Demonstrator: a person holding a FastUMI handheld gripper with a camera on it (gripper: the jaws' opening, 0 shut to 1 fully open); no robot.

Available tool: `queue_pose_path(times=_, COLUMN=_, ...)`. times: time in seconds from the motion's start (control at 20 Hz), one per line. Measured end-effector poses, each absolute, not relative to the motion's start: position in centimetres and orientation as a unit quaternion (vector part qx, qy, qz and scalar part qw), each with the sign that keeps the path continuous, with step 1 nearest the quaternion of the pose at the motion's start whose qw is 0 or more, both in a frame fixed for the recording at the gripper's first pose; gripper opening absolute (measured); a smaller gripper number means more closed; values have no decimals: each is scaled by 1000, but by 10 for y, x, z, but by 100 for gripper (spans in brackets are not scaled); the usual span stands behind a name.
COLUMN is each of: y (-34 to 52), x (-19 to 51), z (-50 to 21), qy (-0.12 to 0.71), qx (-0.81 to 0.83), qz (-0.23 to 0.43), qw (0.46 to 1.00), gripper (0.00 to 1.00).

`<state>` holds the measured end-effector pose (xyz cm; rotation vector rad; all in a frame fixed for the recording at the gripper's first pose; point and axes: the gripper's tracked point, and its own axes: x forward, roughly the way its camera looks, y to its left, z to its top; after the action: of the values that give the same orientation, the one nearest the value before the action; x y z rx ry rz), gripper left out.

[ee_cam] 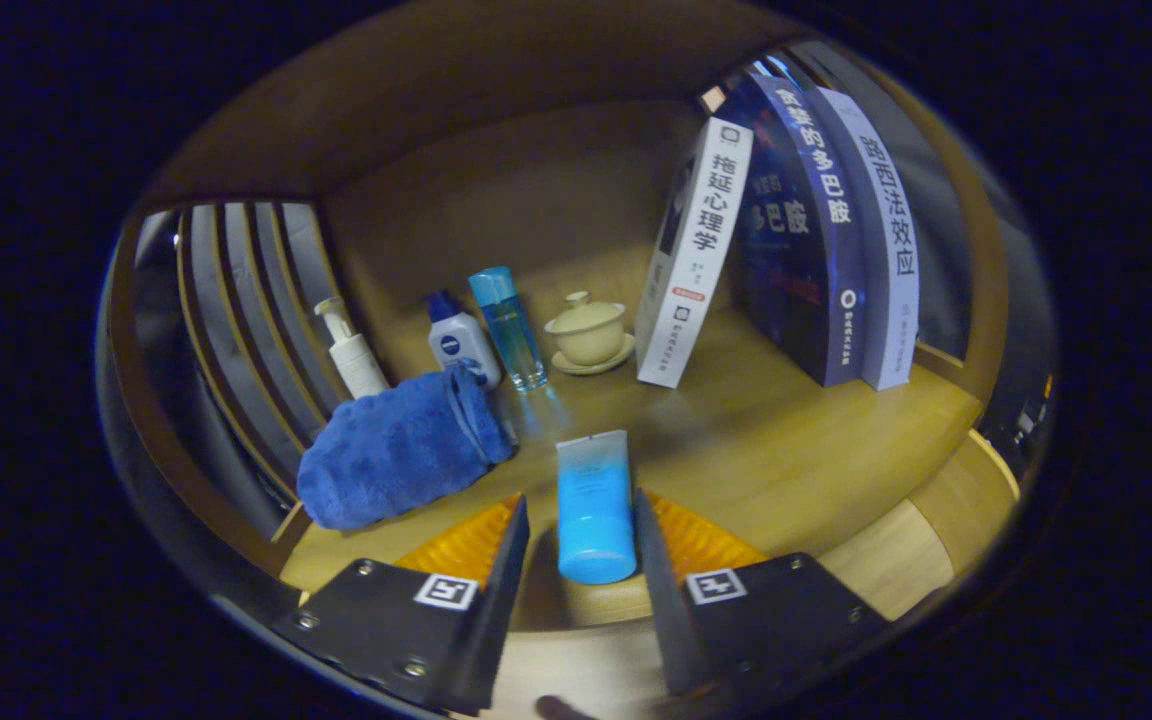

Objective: Pull open the drawer, take out the items inside it, and place them on the countertop above the cabinet.

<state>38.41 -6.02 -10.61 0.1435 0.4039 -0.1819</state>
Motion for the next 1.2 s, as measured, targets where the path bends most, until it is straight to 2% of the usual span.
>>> queue_pose_path(times=0.3, y=-58, x=344, z=-96, qy=209, qx=20, qz=-105, qw=972, gripper=99)
queue_pose_path(times=0.6, y=-51, x=275, z=-70, qy=195, qx=34, qz=-57, qw=979, gripper=99)
queue_pose_path(times=0.9, y=-70, x=186, z=-50, qy=140, qx=44, qz=-54, qw=988, gripper=99)
queue_pose_path(times=1.2, y=-84, x=120, z=-79, qy=129, qx=16, qz=-60, qw=990, gripper=99)
